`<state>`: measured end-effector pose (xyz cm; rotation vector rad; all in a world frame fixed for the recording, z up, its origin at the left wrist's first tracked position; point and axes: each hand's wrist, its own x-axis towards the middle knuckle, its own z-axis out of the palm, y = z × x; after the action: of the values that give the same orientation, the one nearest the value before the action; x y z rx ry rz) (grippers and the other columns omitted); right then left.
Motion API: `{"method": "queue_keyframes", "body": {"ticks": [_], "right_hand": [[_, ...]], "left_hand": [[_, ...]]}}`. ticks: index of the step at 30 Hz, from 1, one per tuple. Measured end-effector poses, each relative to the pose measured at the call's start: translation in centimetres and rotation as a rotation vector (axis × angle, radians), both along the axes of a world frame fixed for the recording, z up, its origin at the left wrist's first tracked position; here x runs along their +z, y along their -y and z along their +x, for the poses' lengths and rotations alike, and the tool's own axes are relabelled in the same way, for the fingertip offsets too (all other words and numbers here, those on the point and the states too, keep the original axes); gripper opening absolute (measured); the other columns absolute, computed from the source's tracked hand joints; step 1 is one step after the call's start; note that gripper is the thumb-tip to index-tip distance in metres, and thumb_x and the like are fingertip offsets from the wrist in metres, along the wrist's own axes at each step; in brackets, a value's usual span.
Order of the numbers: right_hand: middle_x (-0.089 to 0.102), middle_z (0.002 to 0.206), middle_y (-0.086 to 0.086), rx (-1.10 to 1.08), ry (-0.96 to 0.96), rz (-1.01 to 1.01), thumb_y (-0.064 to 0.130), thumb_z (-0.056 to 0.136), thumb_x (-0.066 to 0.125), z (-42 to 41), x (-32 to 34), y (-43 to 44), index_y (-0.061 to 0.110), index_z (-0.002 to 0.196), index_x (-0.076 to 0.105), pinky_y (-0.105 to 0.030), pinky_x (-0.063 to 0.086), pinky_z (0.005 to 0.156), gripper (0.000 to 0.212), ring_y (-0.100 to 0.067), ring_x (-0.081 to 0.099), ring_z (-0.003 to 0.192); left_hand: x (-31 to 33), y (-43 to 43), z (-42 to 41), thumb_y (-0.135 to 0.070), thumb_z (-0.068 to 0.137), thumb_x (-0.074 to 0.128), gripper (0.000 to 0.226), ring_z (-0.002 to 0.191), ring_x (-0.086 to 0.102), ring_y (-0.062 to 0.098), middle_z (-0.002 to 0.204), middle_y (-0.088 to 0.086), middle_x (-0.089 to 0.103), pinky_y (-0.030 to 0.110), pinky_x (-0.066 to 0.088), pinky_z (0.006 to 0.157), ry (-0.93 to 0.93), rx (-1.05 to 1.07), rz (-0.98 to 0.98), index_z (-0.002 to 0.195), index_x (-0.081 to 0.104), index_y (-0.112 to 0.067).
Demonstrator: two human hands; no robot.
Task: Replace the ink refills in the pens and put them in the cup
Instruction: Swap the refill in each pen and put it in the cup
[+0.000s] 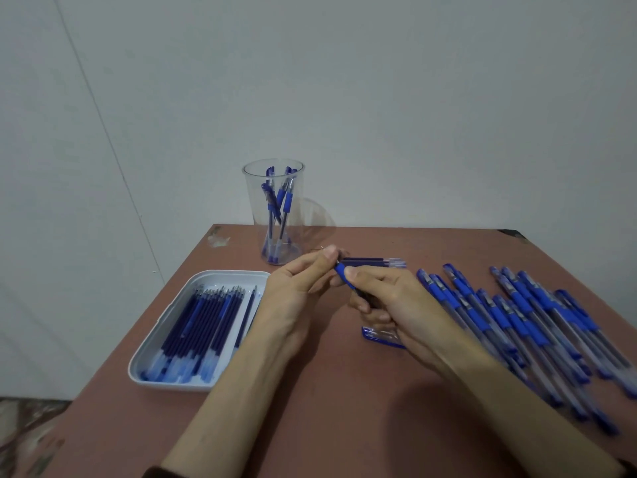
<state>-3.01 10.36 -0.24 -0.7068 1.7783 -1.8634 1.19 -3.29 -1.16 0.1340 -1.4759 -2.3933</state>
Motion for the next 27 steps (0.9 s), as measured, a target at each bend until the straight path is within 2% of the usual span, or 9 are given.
{"method": "queue_keyframes", "body": {"ticks": [2, 4, 6, 8, 12, 15, 20, 24, 27], "right_hand": [[0.043, 0.058, -0.005, -0.053, -0.133, 0.029, 0.026, 0.094, 0.055, 0.2, -0.1, 0.2, 0.014, 0.088, 0.071, -0.027, 0.017, 0.049, 0.021, -0.009, 0.026, 0.044], [0.044, 0.059, -0.004, -0.090, -0.217, 0.056, 0.025, 0.094, 0.056, 0.3, -0.3, 0.4, 0.019, 0.083, 0.071, -0.020, 0.023, 0.047, 0.019, -0.006, 0.030, 0.045], [0.044, 0.058, -0.004, -0.153, -0.215, 0.046, 0.024, 0.094, 0.057, -0.1, -0.5, 0.5, 0.018, 0.085, 0.071, -0.015, 0.026, 0.044, 0.018, -0.004, 0.031, 0.043], [0.045, 0.058, -0.003, -0.256, -0.204, 0.028, 0.025, 0.094, 0.057, -0.7, -0.6, 0.3, 0.019, 0.085, 0.072, -0.013, 0.027, 0.041, 0.019, -0.002, 0.033, 0.040], [0.047, 0.058, -0.005, -0.367, -0.216, 0.014, 0.024, 0.093, 0.058, -1.7, -0.3, -0.4, 0.024, 0.081, 0.071, -0.016, 0.028, 0.040, 0.018, -0.004, 0.035, 0.040], [0.050, 0.058, -0.006, -0.295, -0.236, 0.059, 0.023, 0.090, 0.063, -1.7, -0.3, -0.6, 0.022, 0.082, 0.073, -0.022, 0.032, 0.044, 0.013, -0.005, 0.037, 0.041], [0.055, 0.053, 0.007, -0.219, -0.316, 0.130, 0.021, 0.089, 0.065, -1.4, -0.7, -0.2, 0.020, 0.092, 0.074, -0.029, 0.040, 0.054, 0.010, -0.002, 0.049, 0.046], [0.059, 0.061, -0.004, -0.311, -0.562, 0.240, 0.029, 0.086, 0.067, -1.5, -1.0, -0.4, 0.026, 0.090, 0.074, -0.029, 0.048, 0.059, 0.008, -0.010, 0.056, 0.055], [0.066, 0.063, 0.008, -0.371, -0.787, 0.356, 0.031, 0.085, 0.067, -1.3, -0.9, -0.8, 0.029, 0.090, 0.073, -0.029, 0.049, 0.061, 0.008, -0.007, 0.060, 0.063]], "left_hand": [[0.2, -0.3, 0.0, -0.026, 0.068, 0.069, 0.031, 0.071, 0.062, 0.016, 0.075, 0.006, 0.065, 0.024, 0.056, 0.075, 0.000, 0.010, 0.031, 0.087, 0.061, -0.002], [0.3, -0.5, -0.1, -0.029, 0.068, 0.067, 0.034, 0.076, 0.067, 0.016, 0.080, 0.003, 0.071, 0.024, 0.056, 0.071, -0.009, -0.014, 0.090, 0.091, 0.053, -0.008], [0.6, -0.6, 0.0, -0.034, 0.072, 0.062, 0.036, 0.098, 0.068, 0.018, 0.106, 0.006, 0.072, 0.029, 0.055, 0.083, -0.029, -0.071, 0.145, 0.100, 0.051, -0.014], [1.1, -0.5, 0.3, -0.034, 0.080, 0.057, 0.036, 0.102, 0.068, 0.017, 0.113, 0.009, 0.070, 0.032, 0.049, 0.094, -0.031, -0.109, 0.180, 0.110, 0.050, -0.016], [0.9, -0.3, 0.3, -0.015, 0.090, 0.055, 0.023, 0.096, 0.069, 0.016, 0.097, 0.006, 0.074, 0.027, 0.051, 0.085, -0.004, -0.032, 0.161, 0.113, 0.054, -0.016], [0.7, -0.4, 0.3, -0.001, 0.087, 0.057, 0.034, 0.094, 0.069, 0.014, 0.106, 0.007, 0.072, 0.022, 0.055, 0.074, -0.027, -0.006, 0.092, 0.118, 0.055, -0.016], [0.6, -0.4, 0.2, -0.002, 0.082, 0.064, 0.035, 0.087, 0.069, 0.013, 0.096, 0.005, 0.075, 0.019, 0.055, 0.080, -0.032, 0.069, -0.037, 0.113, 0.060, -0.018], [0.2, -0.6, 0.3, -0.008, 0.079, 0.071, 0.027, 0.074, 0.067, 0.001, 0.078, -0.004, 0.074, 0.013, 0.052, 0.069, 0.033, 0.197, -0.153, 0.104, 0.066, -0.016], [0.2, -0.8, 0.4, -0.013, 0.078, 0.074, 0.018, 0.062, 0.063, -0.005, 0.069, -0.008, 0.071, 0.008, 0.048, 0.058, 0.076, 0.294, -0.194, 0.095, 0.070, -0.014]]}}
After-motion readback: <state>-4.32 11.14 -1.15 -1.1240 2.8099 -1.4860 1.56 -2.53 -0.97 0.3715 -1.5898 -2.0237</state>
